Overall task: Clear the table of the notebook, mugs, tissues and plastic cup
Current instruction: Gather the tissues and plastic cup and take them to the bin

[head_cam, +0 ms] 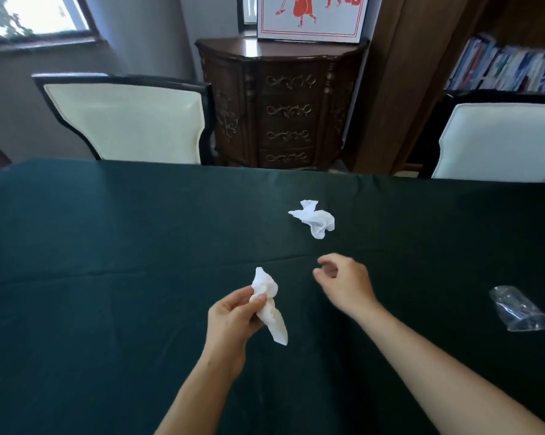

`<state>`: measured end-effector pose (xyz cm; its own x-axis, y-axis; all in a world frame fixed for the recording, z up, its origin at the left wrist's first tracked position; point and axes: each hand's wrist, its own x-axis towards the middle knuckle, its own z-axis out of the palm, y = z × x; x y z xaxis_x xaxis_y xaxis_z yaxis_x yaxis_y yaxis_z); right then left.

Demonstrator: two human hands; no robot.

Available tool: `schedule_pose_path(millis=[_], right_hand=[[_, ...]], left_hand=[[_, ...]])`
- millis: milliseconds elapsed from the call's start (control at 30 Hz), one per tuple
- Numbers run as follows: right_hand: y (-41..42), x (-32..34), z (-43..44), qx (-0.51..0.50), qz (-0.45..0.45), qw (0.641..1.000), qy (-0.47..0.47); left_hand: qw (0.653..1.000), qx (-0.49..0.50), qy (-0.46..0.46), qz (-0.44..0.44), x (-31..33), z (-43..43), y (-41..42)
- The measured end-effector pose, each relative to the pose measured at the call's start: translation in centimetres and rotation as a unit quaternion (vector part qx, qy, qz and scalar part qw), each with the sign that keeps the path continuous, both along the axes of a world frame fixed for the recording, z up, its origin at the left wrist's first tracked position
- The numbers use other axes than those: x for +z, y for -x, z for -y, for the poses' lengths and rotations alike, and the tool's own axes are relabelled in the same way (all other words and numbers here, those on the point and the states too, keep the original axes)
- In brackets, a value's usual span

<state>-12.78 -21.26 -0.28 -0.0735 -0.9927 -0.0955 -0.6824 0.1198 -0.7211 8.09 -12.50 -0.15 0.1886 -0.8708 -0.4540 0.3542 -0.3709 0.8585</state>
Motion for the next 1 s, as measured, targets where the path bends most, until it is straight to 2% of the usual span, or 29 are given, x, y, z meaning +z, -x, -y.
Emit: schedule_pose_path(millis=[100,233,467,667,1000], right_hand=[[1.4,-0.6,3.7,-0.019,-0.052,0.998,-0.006],[1.3,-1.7,7.0,0.006,-0.124,0.992,0.007],[-1.4,-2.8,10.4,0.015,-0.118,0.993,0.021],[-1.6,-3.5,11.6,-0.022,-0.143,0.989,0.032],[-0.4,-2.8,6.5,-0.016,-0.019,0.998,0.060]], left_hand=[[1.000,-0.021,-0.004,-0.011,-1.4,1.8,0.5],[0.999,-0.041,-0.015,-0.025,-2.9,3.9,1.4],[0.995,-0.074,-0.017,-0.057,-4.5,4.6,1.2],[0.991,-0.098,-0.008,-0.089,-4.8,4.5,0.4],[0.993,-0.070,0.002,-0.096,-4.7,4.1,0.9]])
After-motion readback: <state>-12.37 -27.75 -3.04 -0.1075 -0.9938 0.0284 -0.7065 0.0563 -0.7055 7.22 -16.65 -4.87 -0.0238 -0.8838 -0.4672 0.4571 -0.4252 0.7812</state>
